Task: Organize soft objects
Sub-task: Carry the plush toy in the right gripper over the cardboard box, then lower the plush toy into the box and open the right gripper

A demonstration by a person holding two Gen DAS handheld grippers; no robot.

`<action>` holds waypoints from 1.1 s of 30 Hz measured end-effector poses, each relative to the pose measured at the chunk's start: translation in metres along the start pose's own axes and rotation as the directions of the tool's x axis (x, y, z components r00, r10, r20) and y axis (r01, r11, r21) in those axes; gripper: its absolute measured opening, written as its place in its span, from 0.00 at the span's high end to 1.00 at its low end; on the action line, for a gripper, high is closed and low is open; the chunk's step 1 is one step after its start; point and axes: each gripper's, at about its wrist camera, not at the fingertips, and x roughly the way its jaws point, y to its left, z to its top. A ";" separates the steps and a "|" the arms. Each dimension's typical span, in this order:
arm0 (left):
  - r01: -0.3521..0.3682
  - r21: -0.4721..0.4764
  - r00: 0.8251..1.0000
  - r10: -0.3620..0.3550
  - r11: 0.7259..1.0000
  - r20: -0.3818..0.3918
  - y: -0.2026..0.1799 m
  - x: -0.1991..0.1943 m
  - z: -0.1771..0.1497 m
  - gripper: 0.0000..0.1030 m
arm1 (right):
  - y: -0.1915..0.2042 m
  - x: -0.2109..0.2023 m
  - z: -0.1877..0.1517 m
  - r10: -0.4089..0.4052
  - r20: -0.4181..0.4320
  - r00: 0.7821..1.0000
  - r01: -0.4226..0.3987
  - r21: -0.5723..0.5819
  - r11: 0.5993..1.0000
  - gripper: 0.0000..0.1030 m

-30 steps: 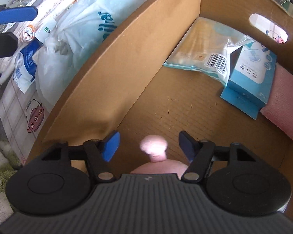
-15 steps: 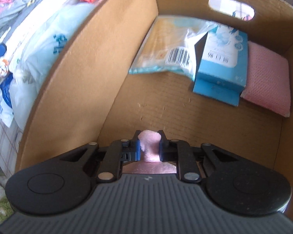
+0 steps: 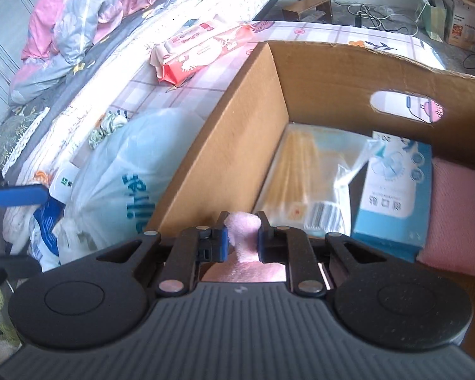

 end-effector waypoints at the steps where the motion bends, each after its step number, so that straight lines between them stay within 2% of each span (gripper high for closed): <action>1: -0.002 0.000 1.000 0.002 1.000 0.000 0.000 0.000 0.000 0.27 | -0.001 0.004 0.002 0.006 0.002 1.000 -0.006 0.006 1.000 0.81; 4: -0.005 -0.001 1.000 0.005 1.000 0.001 0.002 -0.002 0.000 0.27 | -0.006 0.011 0.008 -0.005 0.001 1.000 0.005 0.038 0.999 0.79; 7: -0.008 -0.004 1.000 0.008 1.000 0.003 0.005 -0.004 -0.002 0.26 | -0.014 0.009 0.007 -0.003 0.020 1.000 0.001 0.084 0.996 0.69; 9: -0.006 -0.011 1.000 0.006 1.000 0.006 0.007 -0.006 -0.003 0.24 | -0.017 0.003 0.007 0.000 0.052 0.999 -0.005 0.106 0.994 0.55; 11: -0.002 -0.013 1.000 0.003 1.000 0.013 0.008 -0.009 -0.005 0.24 | -0.018 -0.007 0.004 -0.001 0.087 0.996 -0.010 0.126 0.992 0.49; 16: -0.011 -0.013 1.000 0.012 1.000 0.019 0.008 -0.016 -0.010 0.20 | -0.018 -0.032 -0.002 0.003 0.140 0.990 -0.030 0.191 0.981 0.45; 20: -0.017 -0.027 1.000 0.017 1.000 0.025 0.011 -0.025 -0.016 0.17 | -0.008 -0.056 -0.009 -0.004 0.177 0.984 -0.034 0.211 0.977 0.33; 26: -0.062 -0.004 0.995 0.062 0.998 0.076 0.018 -0.051 -0.030 0.13 | 0.021 -0.089 -0.009 -0.002 0.215 0.977 -0.044 0.210 0.977 0.29; 33: -0.145 -0.026 0.981 0.147 0.989 0.125 0.047 -0.087 -0.059 0.12 | 0.072 -0.093 0.000 0.082 0.196 0.977 -0.115 0.164 0.980 0.26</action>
